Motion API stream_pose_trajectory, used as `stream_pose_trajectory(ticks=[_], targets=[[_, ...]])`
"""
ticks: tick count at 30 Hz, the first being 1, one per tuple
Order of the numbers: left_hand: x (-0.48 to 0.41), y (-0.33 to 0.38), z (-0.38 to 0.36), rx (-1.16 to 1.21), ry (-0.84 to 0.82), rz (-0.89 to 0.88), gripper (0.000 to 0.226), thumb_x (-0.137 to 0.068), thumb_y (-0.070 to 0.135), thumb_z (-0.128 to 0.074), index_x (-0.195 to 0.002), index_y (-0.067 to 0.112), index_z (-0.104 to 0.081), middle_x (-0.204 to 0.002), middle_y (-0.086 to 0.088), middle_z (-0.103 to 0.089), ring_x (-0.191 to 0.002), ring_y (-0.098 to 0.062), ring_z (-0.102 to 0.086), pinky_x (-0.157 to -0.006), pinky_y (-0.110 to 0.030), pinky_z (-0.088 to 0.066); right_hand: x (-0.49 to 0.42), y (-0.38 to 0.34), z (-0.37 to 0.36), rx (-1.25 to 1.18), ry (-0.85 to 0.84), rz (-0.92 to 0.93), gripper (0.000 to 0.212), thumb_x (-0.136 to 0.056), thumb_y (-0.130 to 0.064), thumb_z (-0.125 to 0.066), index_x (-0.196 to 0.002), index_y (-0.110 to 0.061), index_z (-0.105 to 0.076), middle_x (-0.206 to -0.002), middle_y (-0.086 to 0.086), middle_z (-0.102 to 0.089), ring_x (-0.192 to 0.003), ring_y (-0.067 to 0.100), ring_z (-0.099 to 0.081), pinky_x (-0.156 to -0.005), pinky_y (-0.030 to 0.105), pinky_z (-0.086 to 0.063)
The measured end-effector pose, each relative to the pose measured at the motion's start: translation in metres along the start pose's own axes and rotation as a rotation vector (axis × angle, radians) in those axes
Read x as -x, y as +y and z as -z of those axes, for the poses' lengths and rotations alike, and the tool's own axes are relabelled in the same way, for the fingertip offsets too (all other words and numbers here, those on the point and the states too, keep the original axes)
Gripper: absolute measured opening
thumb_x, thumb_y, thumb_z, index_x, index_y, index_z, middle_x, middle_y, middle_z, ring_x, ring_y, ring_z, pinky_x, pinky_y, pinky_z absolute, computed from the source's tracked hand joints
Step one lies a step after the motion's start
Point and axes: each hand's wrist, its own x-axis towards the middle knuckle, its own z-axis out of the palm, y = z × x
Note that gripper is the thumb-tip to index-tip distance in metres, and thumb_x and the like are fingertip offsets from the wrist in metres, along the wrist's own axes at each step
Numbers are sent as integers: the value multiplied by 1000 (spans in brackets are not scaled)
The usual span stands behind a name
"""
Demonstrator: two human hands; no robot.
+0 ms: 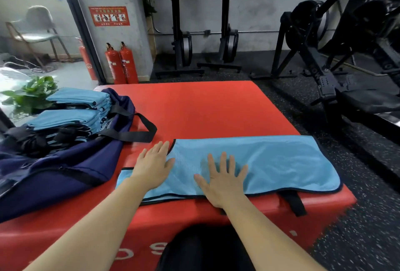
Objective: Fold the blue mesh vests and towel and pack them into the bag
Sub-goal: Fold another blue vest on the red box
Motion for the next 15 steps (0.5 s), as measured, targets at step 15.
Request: stream_pose_trajectory(ticks=[15], targets=[[69, -45, 12, 427, -40, 676, 34, -77, 18, -74, -100, -2, -60, -101, -16, -66, -91, -33, -60, -72, -30, -41, 34, -34, -17, 51, -48, 55, 70, -95, -68, -10, -154, -36, 9, -162, 7, 19, -148, 32, 19, -110, 67, 11]])
